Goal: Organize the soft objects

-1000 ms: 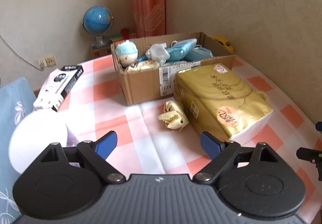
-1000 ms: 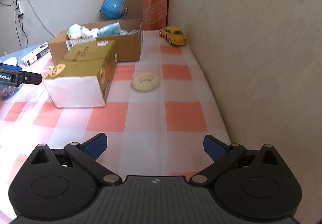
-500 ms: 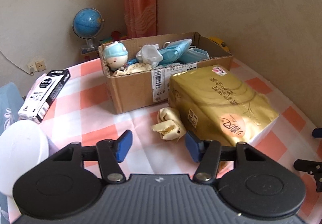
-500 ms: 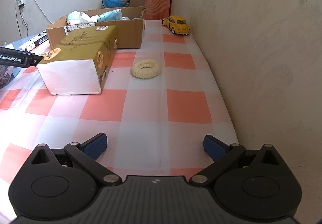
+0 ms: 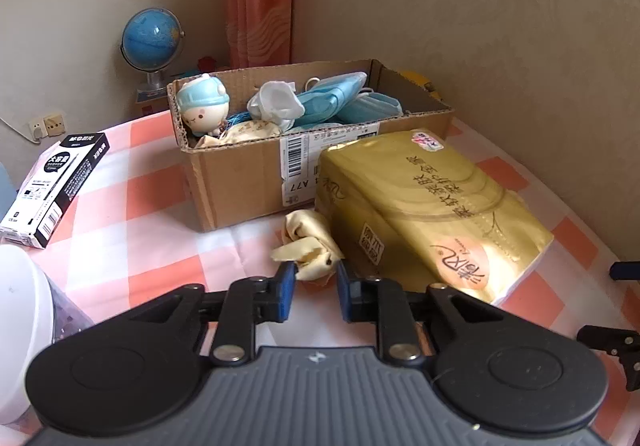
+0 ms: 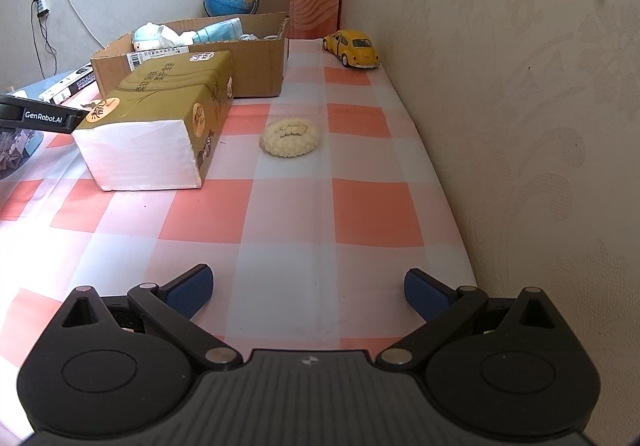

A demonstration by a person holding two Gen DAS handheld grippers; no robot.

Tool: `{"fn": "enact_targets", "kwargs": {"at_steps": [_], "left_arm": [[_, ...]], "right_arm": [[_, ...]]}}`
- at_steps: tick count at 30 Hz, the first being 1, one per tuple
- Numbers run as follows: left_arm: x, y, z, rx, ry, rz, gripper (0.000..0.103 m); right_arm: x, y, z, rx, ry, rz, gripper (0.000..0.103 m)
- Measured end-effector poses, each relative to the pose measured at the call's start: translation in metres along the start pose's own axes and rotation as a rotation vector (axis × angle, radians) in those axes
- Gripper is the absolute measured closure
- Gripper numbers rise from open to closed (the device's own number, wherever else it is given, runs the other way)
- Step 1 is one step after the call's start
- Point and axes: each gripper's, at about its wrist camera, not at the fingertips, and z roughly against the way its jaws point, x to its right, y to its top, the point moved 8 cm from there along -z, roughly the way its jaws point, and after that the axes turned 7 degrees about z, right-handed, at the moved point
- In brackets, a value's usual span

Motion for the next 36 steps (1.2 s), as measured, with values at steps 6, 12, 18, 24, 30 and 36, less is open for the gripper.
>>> {"fn": "enact_targets", "kwargs": {"at_steps": [6,12,18,24,30,36], "left_arm": [[-0.005,-0.002,0.009,0.007,0.011,-0.001,0.088],[-0.013,-0.005,0.023,0.003,0.03,0.022,0.085],[-0.009,0.0,0.01,0.01,0.021,0.019,0.068],[-0.004,0.002,-0.004,0.018,0.001,0.016,0.068],[-0.003,0.004,-0.01,0.015,-0.025,0.012,0.084],[-0.005,0.0,0.005,0.023,-0.018,-0.009,0.086]], "right_arm": [[0.0,0.0,0.0,-0.001,0.001,0.0,0.0],[0.0,-0.001,0.0,0.001,0.0,0.0,0.0],[0.001,0.0,0.0,0.001,-0.001,0.0,0.0],[0.0,0.0,0.0,0.0,0.001,0.002,0.0],[0.0,0.0,0.0,0.002,0.001,0.002,0.0],[0.0,-0.001,0.001,0.006,0.004,0.007,0.0]]}}
